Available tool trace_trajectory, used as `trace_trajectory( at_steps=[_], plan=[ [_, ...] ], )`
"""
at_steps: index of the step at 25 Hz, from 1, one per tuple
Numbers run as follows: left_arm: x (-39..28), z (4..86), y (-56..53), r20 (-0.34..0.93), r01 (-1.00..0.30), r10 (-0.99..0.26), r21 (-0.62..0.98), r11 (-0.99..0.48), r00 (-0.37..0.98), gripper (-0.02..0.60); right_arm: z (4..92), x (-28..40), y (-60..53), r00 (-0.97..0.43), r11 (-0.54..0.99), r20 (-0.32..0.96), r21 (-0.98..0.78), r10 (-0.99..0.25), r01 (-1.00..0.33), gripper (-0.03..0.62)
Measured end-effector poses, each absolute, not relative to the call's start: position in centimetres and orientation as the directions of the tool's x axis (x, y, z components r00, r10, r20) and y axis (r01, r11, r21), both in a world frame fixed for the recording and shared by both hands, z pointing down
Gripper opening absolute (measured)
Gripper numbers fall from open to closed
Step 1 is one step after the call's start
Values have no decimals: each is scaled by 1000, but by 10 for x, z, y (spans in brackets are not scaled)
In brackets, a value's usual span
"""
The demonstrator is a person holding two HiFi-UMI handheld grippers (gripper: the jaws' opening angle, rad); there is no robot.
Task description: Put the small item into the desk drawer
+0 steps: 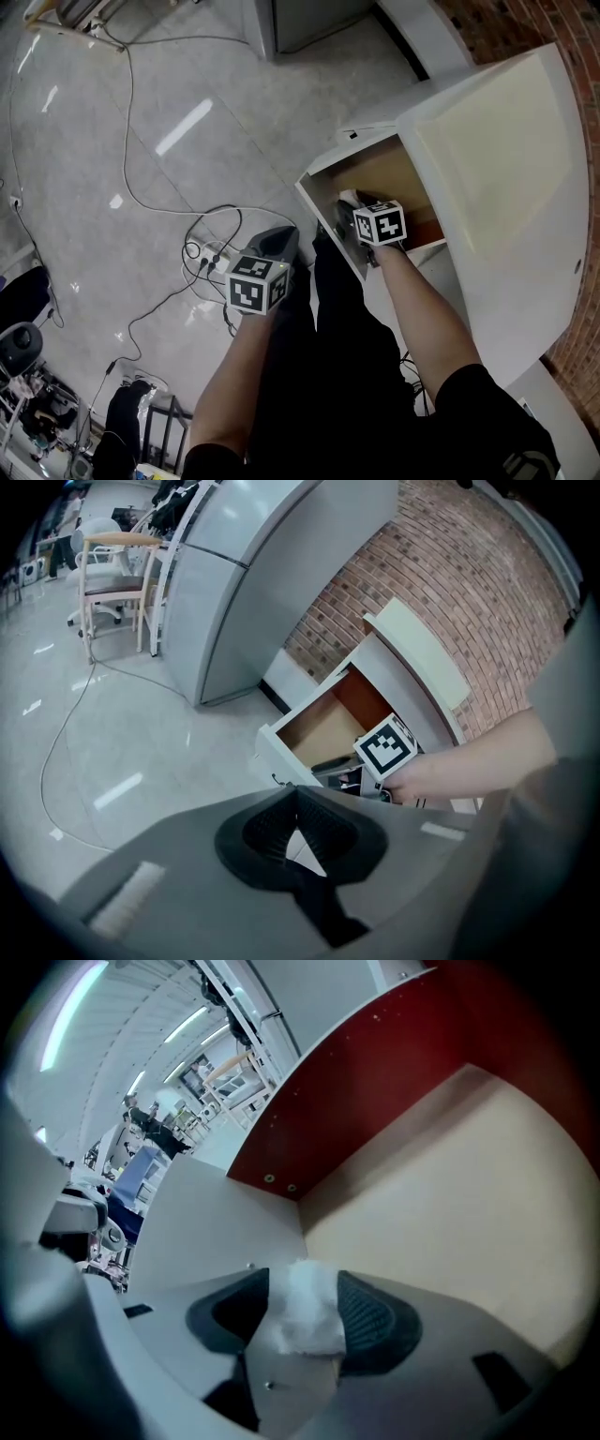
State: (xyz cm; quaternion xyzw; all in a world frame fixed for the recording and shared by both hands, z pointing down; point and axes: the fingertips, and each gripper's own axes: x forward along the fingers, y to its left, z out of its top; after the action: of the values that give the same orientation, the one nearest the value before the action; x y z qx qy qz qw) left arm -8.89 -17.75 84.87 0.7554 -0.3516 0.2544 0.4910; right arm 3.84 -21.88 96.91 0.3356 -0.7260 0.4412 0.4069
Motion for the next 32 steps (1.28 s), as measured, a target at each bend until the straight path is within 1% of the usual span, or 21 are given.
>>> trace_trajectory(
  at_steps=[5,9,15,21,26,32],
  plan=[
    [-92,813,-194,710,-784,-335,538,-310,620,12,942,48,-221,-427,367,893,-353,-142,-860,204],
    [-98,764,-202,688,-781,-374,513,-355,622,12,894,52,-210,-412,353,894,-333,-177,-874,204],
    [-116,699,-198,660,-773,-414,467,-429,627,12,812,38,-183,-445,378,864,-340,-237,-861,202],
    [-137,648,-179,624,-759,-442,452,-469,645,12,727,34,-172,-484,390,801,-345,-353,-854,146],
    [-155,632,-168,608,-768,-472,461,-445,638,12,667,45,-168,-479,394,749,-312,-458,-864,109],
    [-161,596,-176,537,-762,-541,460,-456,647,12,610,59,-156,-463,363,690,-300,-557,-882,95]
  ],
)
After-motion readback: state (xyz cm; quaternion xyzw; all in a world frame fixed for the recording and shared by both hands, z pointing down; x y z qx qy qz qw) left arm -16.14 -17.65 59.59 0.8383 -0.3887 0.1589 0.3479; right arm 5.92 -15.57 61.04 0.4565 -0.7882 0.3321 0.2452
